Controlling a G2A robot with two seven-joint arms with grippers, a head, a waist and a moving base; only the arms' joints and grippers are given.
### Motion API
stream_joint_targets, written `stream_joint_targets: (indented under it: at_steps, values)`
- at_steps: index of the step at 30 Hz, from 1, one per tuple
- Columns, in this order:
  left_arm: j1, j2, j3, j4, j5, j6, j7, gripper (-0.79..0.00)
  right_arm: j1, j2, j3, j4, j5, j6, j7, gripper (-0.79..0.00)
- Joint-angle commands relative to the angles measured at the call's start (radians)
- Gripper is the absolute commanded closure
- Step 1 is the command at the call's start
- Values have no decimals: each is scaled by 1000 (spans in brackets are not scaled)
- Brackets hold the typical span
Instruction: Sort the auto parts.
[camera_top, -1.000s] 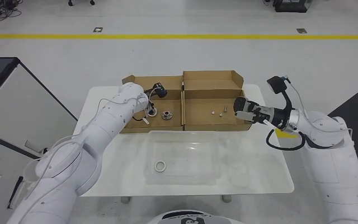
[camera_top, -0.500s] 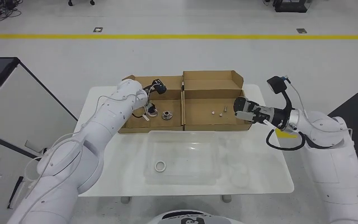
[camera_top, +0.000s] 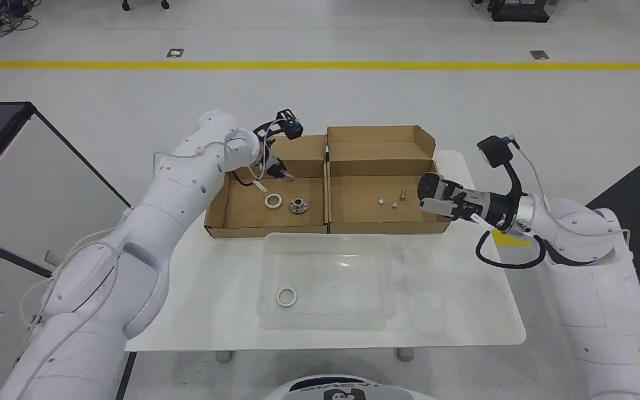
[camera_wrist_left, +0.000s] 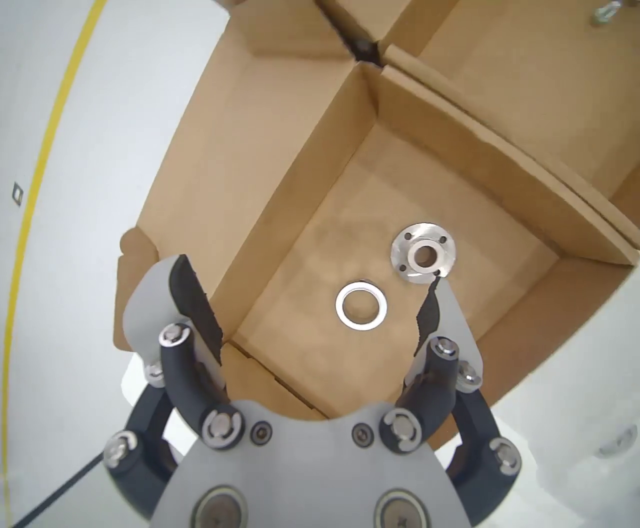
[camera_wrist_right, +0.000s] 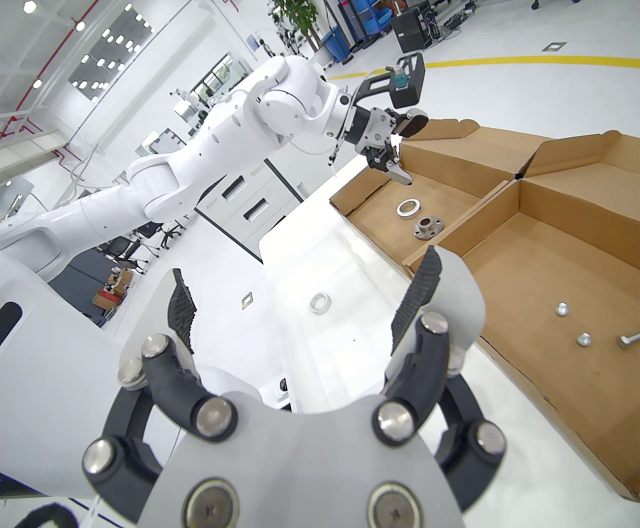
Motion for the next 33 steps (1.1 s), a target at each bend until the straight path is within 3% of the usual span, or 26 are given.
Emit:
stream_joint_targets:
  at_steps: [1, 6, 9, 12, 18, 26, 33]
  values:
    - [17, 30, -49, -84, -34, -58, -41, -785, 0, 0, 0, 0, 0, 0, 0, -785]
    - [113, 110, -179, -336, -124, -144, -193, -785, 0, 0, 0, 0, 0, 0, 0, -785]
    - [204, 158, -230, -514, -157, -123, -253, -785, 0, 0, 0, 0, 0, 0, 0, -785]
    - [276, 216, -218, -684, -143, -81, -295, -785, 0, 0, 0, 0, 0, 0, 0, -785]
    - [348, 323, -193, -957, -302, 25, -401, -785, 0, 0, 0, 0, 0, 0, 0, -785]
    - [342, 432, -141, -1121, -497, 85, -461, -785, 0, 0, 0, 0, 0, 0, 0, -785]
    - [342, 432, -141, -1121, -497, 85, -461, -785, 0, 0, 0, 0, 0, 0, 0, -785]
